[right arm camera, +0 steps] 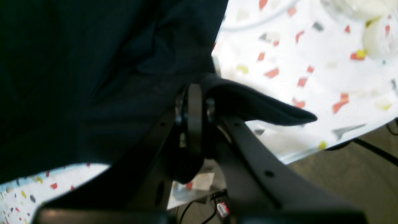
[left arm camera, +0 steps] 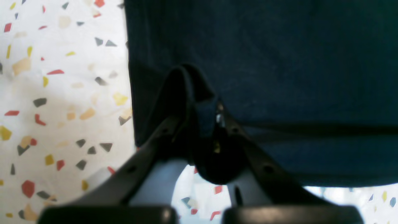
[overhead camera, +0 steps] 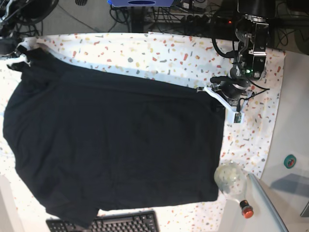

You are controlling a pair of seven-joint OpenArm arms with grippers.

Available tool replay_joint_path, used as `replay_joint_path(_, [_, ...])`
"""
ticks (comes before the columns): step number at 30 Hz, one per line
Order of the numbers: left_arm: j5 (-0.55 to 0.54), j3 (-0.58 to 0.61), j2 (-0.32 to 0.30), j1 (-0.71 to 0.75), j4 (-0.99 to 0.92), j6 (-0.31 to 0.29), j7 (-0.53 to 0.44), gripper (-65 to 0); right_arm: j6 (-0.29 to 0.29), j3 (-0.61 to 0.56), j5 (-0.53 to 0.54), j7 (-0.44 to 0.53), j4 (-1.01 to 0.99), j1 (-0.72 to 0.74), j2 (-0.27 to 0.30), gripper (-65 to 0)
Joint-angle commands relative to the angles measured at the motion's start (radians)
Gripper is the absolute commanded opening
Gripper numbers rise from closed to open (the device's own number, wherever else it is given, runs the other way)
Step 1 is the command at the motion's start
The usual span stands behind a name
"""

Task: Layout the t-shirt on the table in an organized manner, then fold the t-shirt properly
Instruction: 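Hold the t-shirt's collar-side corners and pull them apart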

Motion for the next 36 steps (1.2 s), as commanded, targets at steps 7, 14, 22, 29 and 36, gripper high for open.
replay_joint_path(7, [-0.004,-0.005,-0.012,0.008,0.014,0.0,-0.022,-65.0,0.003,0.006,0.006,0.016,0.015,-0.022,-0.006,-65.0])
replay_joint_path(14, [-0.011,-0.005,-0.01,-0.005,-0.044,0.0,-0.017,-65.0,0.003,0.007,0.012,-0.049,0.02,-0.037,-0.026,-65.0])
replay_joint_path(22, [-0.013,-0.011,-0.013,0.006,-0.055,0.0,-0.017,-62.4,0.003,0.067,0.104,-0.097,0.146,-0.108,-0.061,-39.6])
replay_joint_path(29, [-0.013,-0.139,-0.006,0.023,-0.046,0.0,-0.017,-59.9,0.002,0.161,0.147,-0.09,0.216,-0.086,-0.053,-42.6])
replay_joint_path(36, [-0.014,-0.162,-0.004,0.046,-0.046,-0.006,-0.017,-59.9,0.002,-0.008,0.145,-0.1,0.121,-0.013,0.056,-63.8])
